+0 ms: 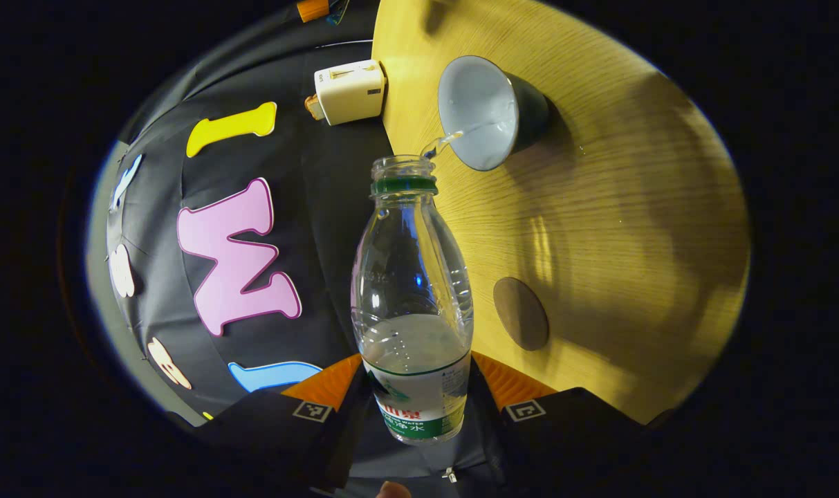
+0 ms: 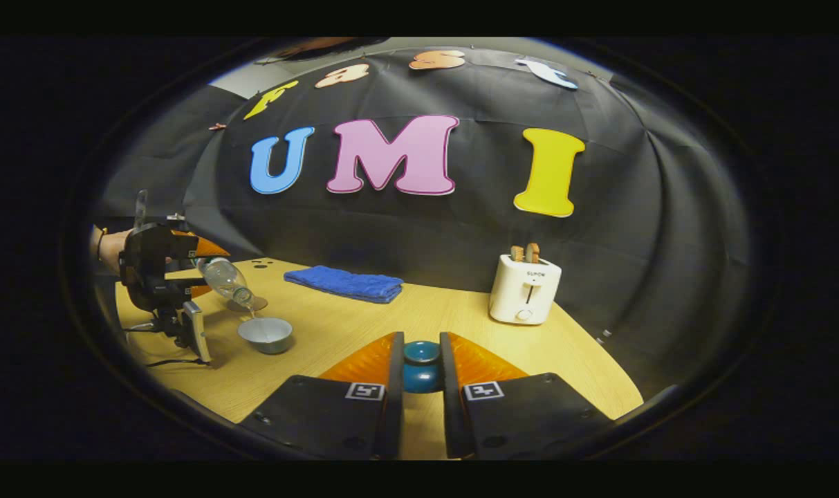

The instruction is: Open the teacup lid with one hand, grasp the water bottle and pour water into the teacup with the other hand; after pouring, place the water bottle on the coaster and then close the teacup lid.

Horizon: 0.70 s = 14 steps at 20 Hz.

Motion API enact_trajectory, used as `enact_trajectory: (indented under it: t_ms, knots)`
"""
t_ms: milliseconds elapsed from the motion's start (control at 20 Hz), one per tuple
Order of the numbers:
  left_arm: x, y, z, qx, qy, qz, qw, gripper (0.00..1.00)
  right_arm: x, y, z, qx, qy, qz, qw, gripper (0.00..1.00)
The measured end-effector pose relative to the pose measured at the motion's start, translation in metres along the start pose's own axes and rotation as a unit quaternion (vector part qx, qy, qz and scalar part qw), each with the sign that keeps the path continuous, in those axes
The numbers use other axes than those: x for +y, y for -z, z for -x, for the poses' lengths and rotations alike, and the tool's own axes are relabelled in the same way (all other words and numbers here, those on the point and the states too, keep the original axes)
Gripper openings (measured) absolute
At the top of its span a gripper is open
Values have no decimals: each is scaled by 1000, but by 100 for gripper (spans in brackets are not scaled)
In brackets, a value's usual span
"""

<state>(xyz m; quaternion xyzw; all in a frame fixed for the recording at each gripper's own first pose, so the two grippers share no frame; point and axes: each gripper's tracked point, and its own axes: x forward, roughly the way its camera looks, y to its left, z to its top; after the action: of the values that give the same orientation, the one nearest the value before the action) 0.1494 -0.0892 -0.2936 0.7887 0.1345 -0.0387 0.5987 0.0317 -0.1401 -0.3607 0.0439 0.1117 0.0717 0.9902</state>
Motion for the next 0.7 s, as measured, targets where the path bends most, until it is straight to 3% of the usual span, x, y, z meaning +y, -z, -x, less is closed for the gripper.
enact_trajectory:
  t_ms: [500, 550, 700]
  knots:
    - [11, -6, -1, -4, -24, -26, 999, 75, -1, 0, 6, -2, -7, 5, 1000, 27]
    - [11, -7, -2, -4, -24, -29, 999, 75, -2, 1, 8, -2, -8, 3, 1000, 32]
    - [15, -11, -2, -7, -30, -34, 999, 75, 0, 2, 13, -2, -11, -5, 1000, 32]
